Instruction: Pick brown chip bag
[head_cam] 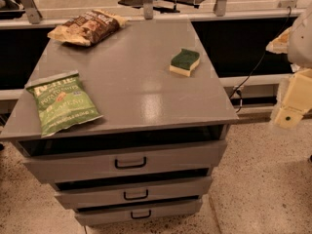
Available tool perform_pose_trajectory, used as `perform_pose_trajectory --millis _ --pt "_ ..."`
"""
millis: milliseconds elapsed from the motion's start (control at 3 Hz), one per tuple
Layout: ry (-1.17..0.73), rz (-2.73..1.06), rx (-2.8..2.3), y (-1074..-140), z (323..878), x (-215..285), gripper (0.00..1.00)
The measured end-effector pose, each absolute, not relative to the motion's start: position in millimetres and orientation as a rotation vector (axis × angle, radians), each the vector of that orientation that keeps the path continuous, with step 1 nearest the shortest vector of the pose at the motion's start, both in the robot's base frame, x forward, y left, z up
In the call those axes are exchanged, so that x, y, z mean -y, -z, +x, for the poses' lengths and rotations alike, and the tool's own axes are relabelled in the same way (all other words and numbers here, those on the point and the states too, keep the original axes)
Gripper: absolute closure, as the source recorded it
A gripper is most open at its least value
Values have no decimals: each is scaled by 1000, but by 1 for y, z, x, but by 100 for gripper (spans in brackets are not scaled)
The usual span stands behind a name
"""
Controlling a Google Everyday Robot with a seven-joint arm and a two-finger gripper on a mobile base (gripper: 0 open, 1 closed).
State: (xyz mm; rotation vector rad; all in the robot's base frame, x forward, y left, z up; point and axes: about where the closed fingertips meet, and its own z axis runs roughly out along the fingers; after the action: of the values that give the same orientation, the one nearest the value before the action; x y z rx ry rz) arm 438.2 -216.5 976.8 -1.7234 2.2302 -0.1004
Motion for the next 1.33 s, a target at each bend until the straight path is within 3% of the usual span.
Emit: perform_pose_trajectory --millis 333,667,1333 --pt "100 -1724 -2229 -977 438 216 0" --pt "13 -1753 -2107 -970 469 179 0" --pt "-125 -1789 -1771 -962 589 48 0"
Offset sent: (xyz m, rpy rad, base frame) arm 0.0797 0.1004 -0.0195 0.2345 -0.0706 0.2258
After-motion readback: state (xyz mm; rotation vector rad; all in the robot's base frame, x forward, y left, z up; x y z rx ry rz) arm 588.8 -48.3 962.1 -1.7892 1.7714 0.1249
